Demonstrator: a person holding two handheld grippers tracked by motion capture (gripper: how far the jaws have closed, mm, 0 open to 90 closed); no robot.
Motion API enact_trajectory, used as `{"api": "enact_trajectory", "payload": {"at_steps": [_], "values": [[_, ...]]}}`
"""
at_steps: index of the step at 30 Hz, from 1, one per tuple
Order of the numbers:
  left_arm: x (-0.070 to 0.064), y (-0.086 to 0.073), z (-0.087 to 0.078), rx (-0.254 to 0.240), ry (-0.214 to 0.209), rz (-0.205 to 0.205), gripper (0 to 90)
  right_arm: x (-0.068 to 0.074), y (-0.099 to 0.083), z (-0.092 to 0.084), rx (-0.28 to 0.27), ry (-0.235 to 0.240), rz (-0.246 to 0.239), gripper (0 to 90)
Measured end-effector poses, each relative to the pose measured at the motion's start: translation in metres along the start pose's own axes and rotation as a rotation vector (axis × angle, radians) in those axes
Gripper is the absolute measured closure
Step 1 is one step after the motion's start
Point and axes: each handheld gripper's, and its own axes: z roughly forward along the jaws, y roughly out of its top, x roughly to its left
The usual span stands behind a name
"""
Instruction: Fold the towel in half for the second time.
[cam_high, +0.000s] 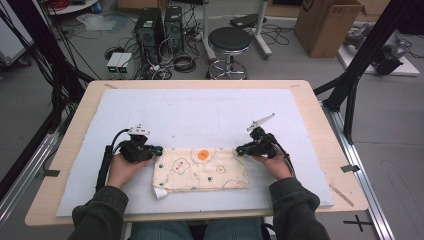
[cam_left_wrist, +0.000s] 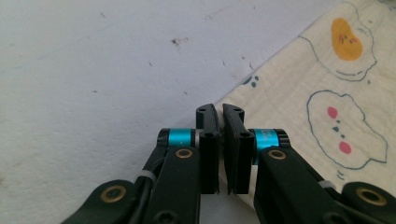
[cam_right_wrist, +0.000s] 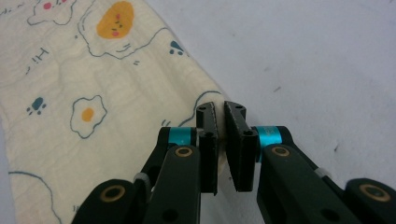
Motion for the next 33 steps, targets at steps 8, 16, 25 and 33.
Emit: {"api": "enact_trajectory", "payload": {"at_steps": [8,16,25,33], "values": [[0.004,0.016,-0.008,-0.048,0.029,0.003,85.0,-0.001,0.017,-0.010,-0.020,-0.010,-0.015,84.4],[0.010,0.034,-0.008,-0.091,0.049,-0.013,84.9,-0.016,0.036,-0.016,-0.022,-0.019,0.014,84.4],[0.021,0.047,0.004,-0.123,0.089,-0.029,85.0,-0.037,0.044,-0.018,-0.073,-0.017,0.054,84.3],[0.035,0.041,0.025,-0.106,0.092,-0.102,85.0,-0.059,0.039,0.009,-0.067,-0.035,0.147,84.4]]}}
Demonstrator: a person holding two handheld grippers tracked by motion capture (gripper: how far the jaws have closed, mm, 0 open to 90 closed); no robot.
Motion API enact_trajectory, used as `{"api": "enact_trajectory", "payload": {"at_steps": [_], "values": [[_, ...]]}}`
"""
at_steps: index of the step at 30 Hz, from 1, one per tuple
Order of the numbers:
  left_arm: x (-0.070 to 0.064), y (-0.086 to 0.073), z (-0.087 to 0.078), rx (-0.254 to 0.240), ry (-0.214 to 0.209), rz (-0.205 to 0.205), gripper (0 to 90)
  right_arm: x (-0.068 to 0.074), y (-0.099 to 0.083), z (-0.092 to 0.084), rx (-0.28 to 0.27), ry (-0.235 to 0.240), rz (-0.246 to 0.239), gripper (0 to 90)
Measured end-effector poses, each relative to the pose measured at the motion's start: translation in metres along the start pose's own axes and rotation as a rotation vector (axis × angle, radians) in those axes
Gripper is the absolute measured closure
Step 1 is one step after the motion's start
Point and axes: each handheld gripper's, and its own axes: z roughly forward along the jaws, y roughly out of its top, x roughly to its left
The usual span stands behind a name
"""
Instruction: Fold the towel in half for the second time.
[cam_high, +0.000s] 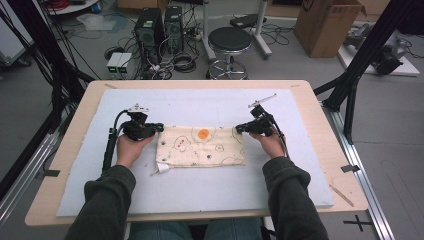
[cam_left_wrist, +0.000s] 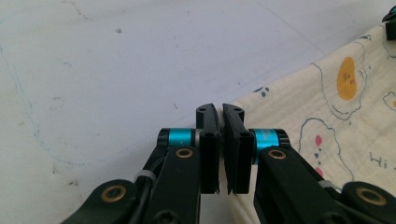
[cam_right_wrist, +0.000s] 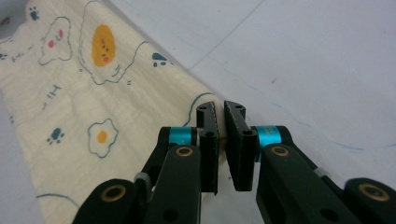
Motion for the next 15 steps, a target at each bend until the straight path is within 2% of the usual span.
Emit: {"api": "enact_trajectory", "payload": {"at_steps": [3,7,11,15], "values": [[0.0026,-0.0026,0.0054,0.016,0.003,-0.011,84.9,-0.0049,-0.0025,0.0081,0.008,0.004,0.040,84.4],[0.0041,-0.0049,0.0082,0.037,-0.006,-0.005,85.0,-0.0084,-0.0046,0.0125,0.014,0.009,0.067,84.4],[0.0048,-0.0050,0.0077,0.033,-0.010,-0.006,85.1,-0.0102,-0.0051,0.0125,0.005,0.018,0.078,84.4],[0.0050,-0.0054,0.0058,0.024,-0.018,-0.005,85.0,-0.0096,-0.0046,0.0106,-0.003,0.015,0.066,84.4]]}}
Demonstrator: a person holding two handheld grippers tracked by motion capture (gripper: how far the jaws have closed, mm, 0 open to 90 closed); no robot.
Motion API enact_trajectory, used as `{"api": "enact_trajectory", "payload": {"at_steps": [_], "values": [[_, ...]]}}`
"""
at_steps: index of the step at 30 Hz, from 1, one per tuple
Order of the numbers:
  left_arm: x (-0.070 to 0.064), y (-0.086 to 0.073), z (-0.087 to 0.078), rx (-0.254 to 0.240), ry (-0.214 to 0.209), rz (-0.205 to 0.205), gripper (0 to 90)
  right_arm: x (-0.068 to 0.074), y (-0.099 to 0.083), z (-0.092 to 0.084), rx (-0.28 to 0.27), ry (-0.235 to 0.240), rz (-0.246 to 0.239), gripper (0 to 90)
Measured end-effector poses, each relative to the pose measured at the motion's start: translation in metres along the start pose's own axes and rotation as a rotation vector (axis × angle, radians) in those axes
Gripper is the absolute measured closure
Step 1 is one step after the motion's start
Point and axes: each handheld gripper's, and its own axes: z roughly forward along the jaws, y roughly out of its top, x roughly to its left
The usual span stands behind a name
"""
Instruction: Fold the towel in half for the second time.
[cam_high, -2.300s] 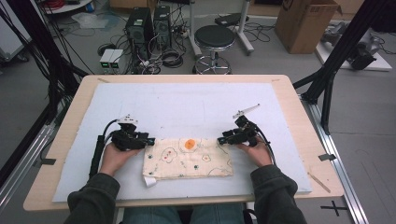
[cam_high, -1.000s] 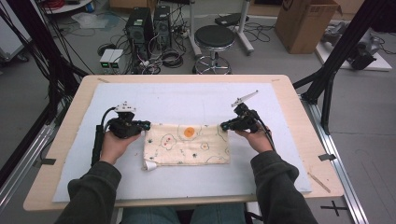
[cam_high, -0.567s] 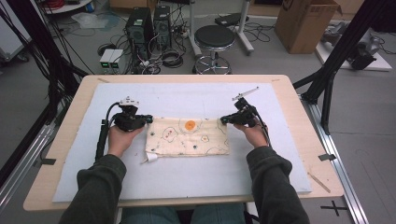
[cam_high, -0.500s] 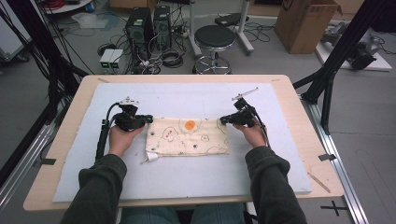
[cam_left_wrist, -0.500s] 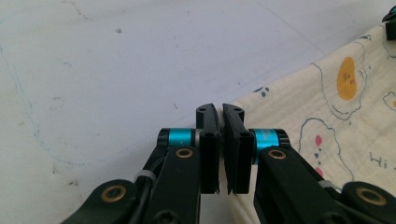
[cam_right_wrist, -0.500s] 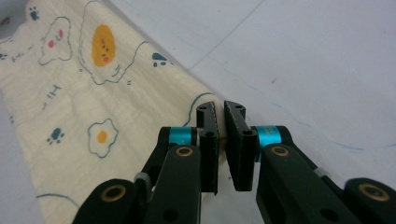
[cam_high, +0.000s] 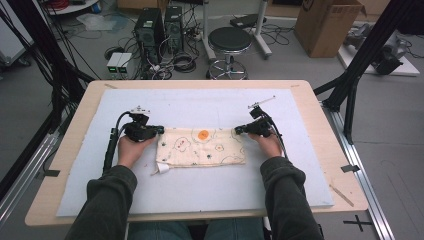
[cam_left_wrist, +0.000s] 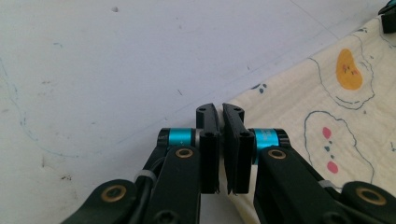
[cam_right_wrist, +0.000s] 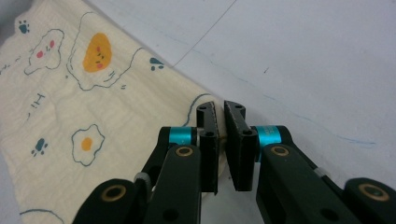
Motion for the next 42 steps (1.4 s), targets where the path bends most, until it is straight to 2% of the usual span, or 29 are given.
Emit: {"api": "enact_trajectory", "payload": {"at_steps": [4,11,14,21,30,40,42], "values": [[-0.001,0.000,-0.003,0.003,-0.002,0.013,85.0,0.003,0.001,-0.005,-0.010,0.005,-0.009,84.4],[-0.004,-0.005,-0.009,-0.040,-0.024,0.008,85.2,0.009,-0.001,-0.014,-0.039,0.017,-0.036,84.4],[-0.007,-0.005,-0.011,-0.035,-0.018,0.030,85.1,0.011,-0.002,-0.016,-0.046,0.017,-0.043,84.4],[-0.009,-0.005,-0.017,-0.060,-0.027,0.042,85.1,0.014,-0.001,-0.022,-0.059,0.016,-0.072,84.4],[-0.014,-0.003,-0.028,-0.079,-0.035,0.089,84.9,0.024,-0.003,-0.032,-0.084,0.033,-0.106,84.4],[-0.023,-0.007,-0.040,-0.091,-0.051,0.138,84.8,0.036,-0.005,-0.043,-0.079,0.045,-0.135,84.3],[-0.023,-0.011,-0.040,-0.094,-0.054,0.130,84.9,0.036,-0.007,-0.044,-0.075,0.048,-0.140,84.3]]}}
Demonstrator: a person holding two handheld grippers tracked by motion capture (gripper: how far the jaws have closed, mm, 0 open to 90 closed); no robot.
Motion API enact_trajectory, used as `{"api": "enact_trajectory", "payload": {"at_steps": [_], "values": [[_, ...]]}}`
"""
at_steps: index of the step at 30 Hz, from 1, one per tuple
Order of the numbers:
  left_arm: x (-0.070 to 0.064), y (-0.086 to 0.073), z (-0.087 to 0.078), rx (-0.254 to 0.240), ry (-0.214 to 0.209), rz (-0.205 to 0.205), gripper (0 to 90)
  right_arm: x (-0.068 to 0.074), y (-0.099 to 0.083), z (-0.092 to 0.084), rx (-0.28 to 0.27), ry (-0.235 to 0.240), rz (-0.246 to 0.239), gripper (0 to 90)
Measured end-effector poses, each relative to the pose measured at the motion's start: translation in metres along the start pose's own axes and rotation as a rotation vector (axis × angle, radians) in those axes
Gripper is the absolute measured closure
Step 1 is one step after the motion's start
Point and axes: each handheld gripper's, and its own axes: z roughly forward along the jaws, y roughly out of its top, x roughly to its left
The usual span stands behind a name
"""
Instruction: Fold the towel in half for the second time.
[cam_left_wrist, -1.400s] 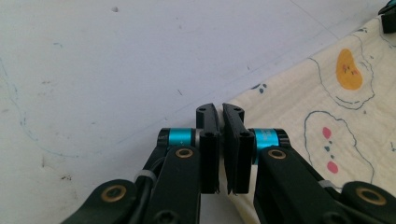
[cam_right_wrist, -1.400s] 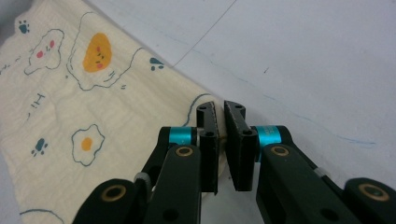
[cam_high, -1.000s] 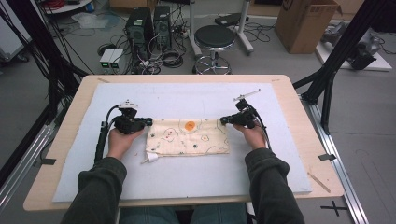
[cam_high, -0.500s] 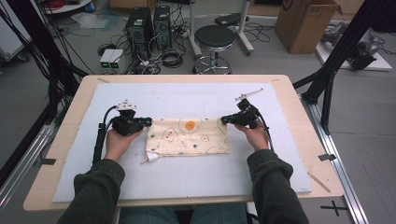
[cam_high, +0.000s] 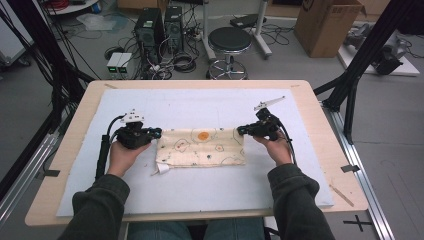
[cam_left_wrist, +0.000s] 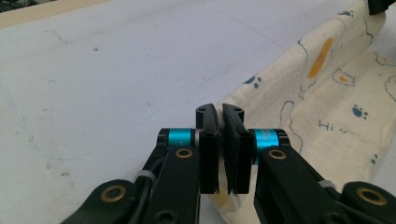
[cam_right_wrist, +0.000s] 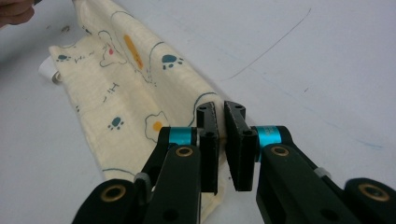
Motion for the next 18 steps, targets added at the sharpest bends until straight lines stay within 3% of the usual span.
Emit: {"api": "enact_trajectory", "payload": {"at_steps": [6,13,18], "values": [[-0.002,-0.008,-0.001,0.002,-0.009,-0.006,84.8,0.006,-0.001,0.000,0.020,0.008,-0.017,84.3],[-0.008,-0.009,-0.008,-0.005,-0.026,0.022,84.7,0.008,-0.005,-0.003,0.041,0.020,-0.019,84.3],[-0.010,-0.017,-0.009,-0.005,-0.038,0.007,84.6,0.011,-0.014,-0.003,0.020,0.031,-0.022,84.3]]}}
